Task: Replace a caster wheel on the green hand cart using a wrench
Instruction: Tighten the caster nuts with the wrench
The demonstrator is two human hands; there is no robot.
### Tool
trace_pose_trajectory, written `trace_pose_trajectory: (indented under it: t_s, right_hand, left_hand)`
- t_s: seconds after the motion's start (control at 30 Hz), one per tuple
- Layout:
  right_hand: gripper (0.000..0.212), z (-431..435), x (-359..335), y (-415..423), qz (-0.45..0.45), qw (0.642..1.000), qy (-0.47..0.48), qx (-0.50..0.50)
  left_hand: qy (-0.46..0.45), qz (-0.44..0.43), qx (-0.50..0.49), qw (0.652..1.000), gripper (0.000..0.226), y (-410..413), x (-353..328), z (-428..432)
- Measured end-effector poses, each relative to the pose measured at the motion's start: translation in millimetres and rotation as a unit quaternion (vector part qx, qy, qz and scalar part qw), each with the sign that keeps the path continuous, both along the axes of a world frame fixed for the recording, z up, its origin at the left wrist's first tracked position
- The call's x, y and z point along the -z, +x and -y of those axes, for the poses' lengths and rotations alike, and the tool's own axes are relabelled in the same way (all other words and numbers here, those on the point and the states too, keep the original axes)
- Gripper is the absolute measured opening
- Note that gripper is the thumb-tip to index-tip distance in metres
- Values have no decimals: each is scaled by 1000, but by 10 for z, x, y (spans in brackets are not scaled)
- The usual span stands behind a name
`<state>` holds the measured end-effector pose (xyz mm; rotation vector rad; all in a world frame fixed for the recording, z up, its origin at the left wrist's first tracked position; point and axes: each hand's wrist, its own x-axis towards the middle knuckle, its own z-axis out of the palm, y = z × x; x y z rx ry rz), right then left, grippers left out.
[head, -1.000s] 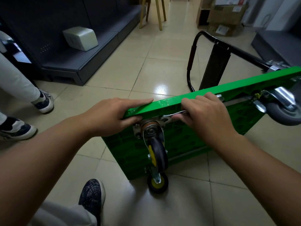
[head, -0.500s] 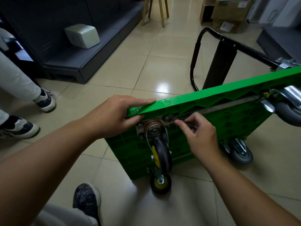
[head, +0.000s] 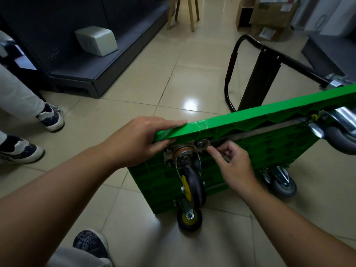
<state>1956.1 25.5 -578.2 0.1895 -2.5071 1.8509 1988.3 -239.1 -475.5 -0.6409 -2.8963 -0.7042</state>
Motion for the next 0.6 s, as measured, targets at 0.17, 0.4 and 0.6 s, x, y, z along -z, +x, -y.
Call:
trace_pose_trajectory:
  t_s: [0.17, 0.4, 0.6]
  right_hand:
    - [43, -320, -529, 194, -155, 945, 288, -2]
    - [33, 557, -1390, 249, -433, 635, 617, -171]
    - [6, 743, -1554, 253, -452, 523, 696, -194]
  left_hand:
    - [-46, 57, -21, 997, 60, 38, -45, 143]
    - [-29, 117, -44, 992, 59, 133, -8, 203]
    - [1, 113, -29, 993, 48, 132, 22, 224]
